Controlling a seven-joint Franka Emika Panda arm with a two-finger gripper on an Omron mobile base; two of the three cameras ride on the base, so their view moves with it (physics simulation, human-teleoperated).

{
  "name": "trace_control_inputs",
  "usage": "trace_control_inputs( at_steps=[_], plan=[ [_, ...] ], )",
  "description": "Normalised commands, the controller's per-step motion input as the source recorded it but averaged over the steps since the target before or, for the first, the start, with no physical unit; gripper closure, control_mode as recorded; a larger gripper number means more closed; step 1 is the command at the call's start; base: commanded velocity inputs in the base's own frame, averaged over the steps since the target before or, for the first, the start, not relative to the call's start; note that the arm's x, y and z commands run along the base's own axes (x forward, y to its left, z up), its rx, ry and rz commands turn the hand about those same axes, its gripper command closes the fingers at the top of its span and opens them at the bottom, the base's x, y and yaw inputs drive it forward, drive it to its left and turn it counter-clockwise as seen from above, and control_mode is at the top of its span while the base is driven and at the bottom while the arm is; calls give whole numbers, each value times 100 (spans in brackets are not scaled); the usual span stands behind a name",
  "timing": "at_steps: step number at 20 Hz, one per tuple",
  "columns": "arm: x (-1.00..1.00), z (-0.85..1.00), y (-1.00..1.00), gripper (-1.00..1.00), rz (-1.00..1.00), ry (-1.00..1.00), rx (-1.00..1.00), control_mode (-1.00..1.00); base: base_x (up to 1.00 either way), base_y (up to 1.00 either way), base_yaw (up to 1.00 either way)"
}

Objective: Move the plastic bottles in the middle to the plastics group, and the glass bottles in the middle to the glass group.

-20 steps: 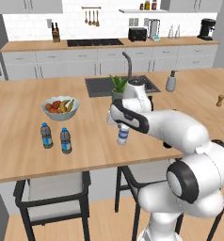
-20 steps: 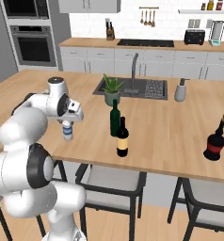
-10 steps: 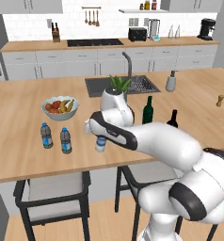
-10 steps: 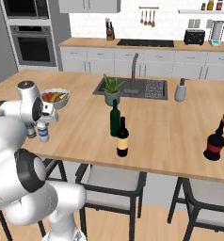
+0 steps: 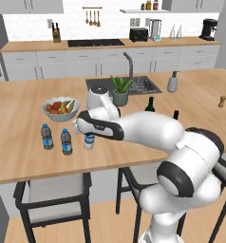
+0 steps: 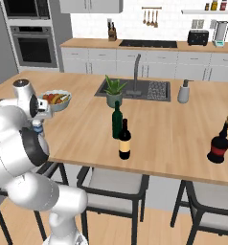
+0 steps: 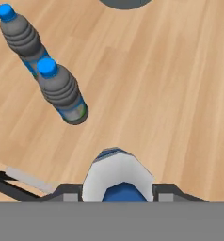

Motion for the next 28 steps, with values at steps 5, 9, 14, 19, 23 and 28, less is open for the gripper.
trace_control_inputs(
  at_steps=[5, 9, 14, 19, 23, 28],
  plan=[
    [33, 0, -2, 100, 1, 0, 0, -100, 0, 0, 0],
    [2, -4, 4, 100, 0, 0, 0, -100, 0, 0, 0],
    [10, -25, 4, 100, 0, 0, 0, -100, 0, 0, 0],
    [1, -16, 0, 100, 0, 0, 0, -100, 0, 0, 0],
    [0, -22, 0, 100, 0, 0, 0, -100, 0, 0, 0],
    [0, -34, 0, 100, 0, 0, 0, -100, 0, 0, 0]
  ],
)
